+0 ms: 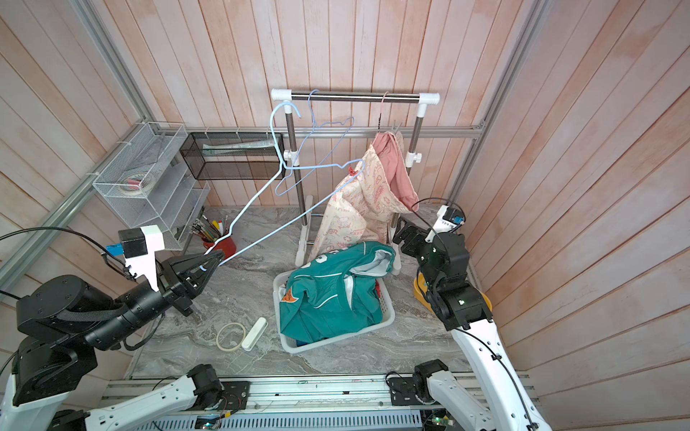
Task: Remove the clothespins securing jackets to the hanger
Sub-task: Place the hanger at the clothesline.
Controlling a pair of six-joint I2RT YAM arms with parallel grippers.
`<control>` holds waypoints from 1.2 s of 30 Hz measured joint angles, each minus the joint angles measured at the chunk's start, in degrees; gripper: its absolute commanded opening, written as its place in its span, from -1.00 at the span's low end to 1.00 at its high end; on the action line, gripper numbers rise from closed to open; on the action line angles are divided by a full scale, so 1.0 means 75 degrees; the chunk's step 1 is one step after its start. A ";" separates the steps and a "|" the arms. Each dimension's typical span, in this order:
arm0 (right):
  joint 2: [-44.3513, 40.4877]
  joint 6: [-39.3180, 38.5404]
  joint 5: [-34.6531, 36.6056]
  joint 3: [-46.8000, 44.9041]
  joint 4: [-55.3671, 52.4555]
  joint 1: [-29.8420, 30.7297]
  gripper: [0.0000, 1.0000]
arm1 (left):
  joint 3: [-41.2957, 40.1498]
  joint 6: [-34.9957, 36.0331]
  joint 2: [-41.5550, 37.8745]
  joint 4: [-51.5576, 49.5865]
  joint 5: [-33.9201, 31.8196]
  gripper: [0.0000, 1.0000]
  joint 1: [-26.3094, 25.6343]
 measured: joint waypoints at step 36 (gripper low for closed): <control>0.0554 0.0050 -0.1239 -0.0799 0.0562 -0.0644 0.96 | 0.3235 0.0134 0.5785 0.1737 0.1536 -1.00 0.2792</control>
